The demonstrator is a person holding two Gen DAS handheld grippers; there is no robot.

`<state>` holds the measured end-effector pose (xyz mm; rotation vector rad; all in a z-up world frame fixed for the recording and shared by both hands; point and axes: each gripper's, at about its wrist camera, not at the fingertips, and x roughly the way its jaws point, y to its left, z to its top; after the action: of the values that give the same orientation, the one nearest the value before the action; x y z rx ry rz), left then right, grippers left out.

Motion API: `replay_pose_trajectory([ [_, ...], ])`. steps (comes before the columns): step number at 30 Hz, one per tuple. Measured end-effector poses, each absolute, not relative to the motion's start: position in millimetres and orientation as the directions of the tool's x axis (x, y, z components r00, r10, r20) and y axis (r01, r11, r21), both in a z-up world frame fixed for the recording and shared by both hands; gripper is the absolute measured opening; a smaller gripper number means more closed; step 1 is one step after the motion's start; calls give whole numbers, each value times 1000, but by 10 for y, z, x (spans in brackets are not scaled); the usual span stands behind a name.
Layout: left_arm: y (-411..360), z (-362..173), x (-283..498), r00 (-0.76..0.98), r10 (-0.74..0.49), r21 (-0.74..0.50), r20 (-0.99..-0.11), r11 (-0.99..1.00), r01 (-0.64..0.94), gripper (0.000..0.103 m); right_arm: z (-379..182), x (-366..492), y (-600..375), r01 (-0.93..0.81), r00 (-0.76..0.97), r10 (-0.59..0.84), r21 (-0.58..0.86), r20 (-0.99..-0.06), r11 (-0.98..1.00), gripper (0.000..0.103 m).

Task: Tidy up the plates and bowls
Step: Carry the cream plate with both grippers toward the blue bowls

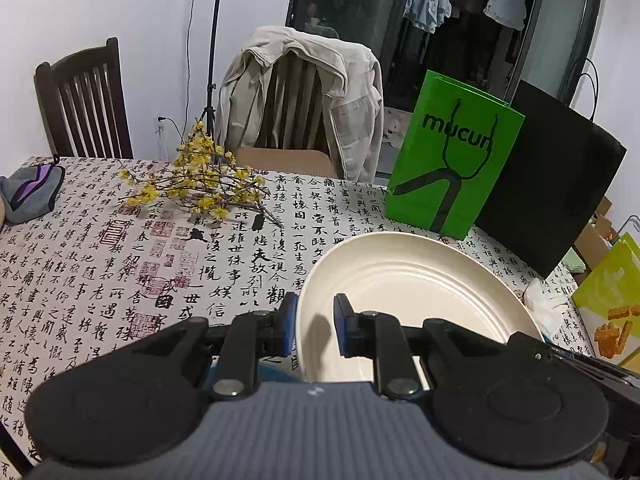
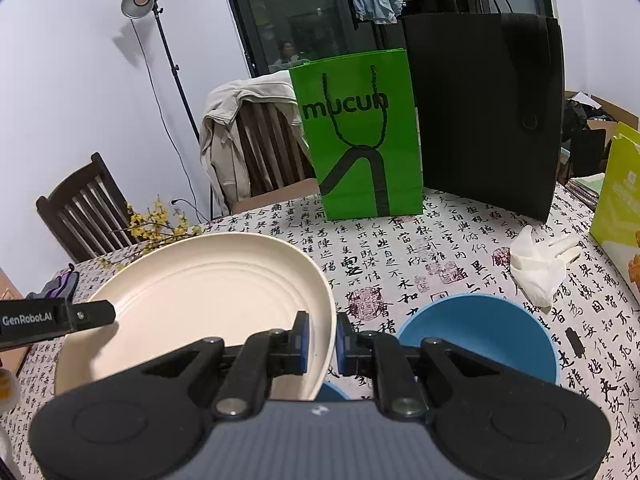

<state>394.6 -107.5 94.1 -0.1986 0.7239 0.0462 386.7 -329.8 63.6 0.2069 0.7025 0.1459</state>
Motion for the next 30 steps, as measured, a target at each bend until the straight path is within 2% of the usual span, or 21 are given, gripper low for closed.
replay_pose_trajectory([
  [30, -827, 1036, 3202, 781, -23, -179, -624, 977, -115, 19, 747, 3159, -3058, -83, 772, 213, 237, -599, 968, 13],
])
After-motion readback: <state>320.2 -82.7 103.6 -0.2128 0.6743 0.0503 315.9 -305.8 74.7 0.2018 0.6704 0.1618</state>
